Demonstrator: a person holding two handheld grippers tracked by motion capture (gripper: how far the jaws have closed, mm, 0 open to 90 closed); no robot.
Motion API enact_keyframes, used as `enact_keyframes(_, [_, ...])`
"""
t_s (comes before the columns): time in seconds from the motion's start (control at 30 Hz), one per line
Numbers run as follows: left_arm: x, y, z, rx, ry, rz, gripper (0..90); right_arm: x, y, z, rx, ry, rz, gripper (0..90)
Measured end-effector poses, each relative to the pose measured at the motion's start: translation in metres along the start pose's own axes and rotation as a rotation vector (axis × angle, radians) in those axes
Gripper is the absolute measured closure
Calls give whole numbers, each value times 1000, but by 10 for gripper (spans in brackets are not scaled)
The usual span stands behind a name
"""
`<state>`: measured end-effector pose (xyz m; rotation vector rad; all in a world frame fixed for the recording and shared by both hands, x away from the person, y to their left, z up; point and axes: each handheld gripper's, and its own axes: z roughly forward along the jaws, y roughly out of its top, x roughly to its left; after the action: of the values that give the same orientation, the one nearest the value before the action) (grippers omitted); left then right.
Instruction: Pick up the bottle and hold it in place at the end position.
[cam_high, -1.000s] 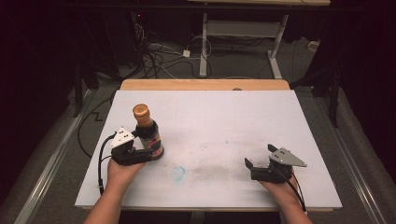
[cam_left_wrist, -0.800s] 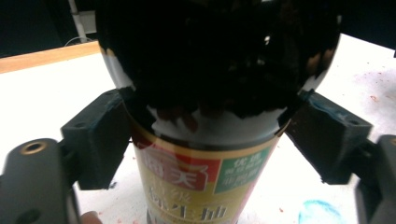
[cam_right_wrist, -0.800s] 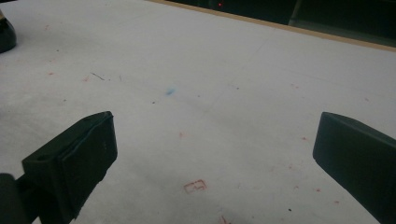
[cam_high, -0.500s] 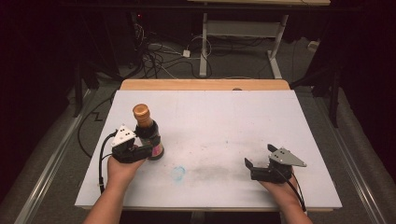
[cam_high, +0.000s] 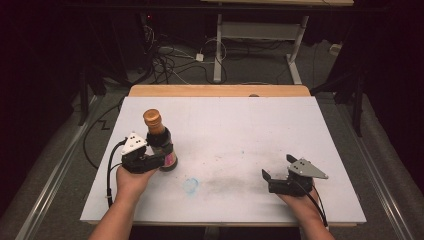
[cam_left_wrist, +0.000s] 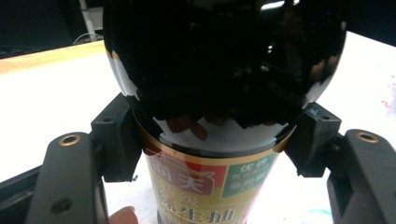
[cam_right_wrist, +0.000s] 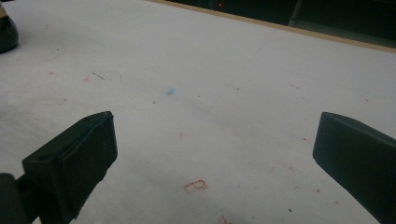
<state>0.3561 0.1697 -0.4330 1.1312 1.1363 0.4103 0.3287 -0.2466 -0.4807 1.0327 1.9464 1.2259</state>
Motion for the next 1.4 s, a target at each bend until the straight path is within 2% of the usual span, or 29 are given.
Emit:
enact_keyframes(0.13, [-5, 2, 4, -1, -11, 5, 294, 0, 0, 0, -1, 1, 0, 7])
enact_keyframes(0.3, [-15, 3, 16, 1, -35, 5, 294, 0, 0, 0, -3, 3, 0, 7])
enact_keyframes(0.4, [-23, 1, 29, 12, -58, 3, 293, 0, 0, 0, -3, 4, 0, 7])
enact_keyframes(0.43, [-23, 1, 29, 12, -58, 3, 293, 0, 0, 0, -3, 4, 0, 7])
enact_keyframes(0.7, [-41, -7, 61, 36, -90, 3, 293, 0, 0, -1, -8, 3, 3, 6])
enact_keyframes(0.77, [-48, -9, 71, 47, -100, 13, 293, 0, 0, -1, -9, 4, 4, 6])
enact_keyframes(1.1, [-63, -17, 101, 65, -126, 15, 293, -1, 0, -1, -13, 8, 5, 6])
enact_keyframes(1.4, [-68, -25, 126, 76, -134, 11, 294, -1, -1, -1, -16, 9, 1, 6])
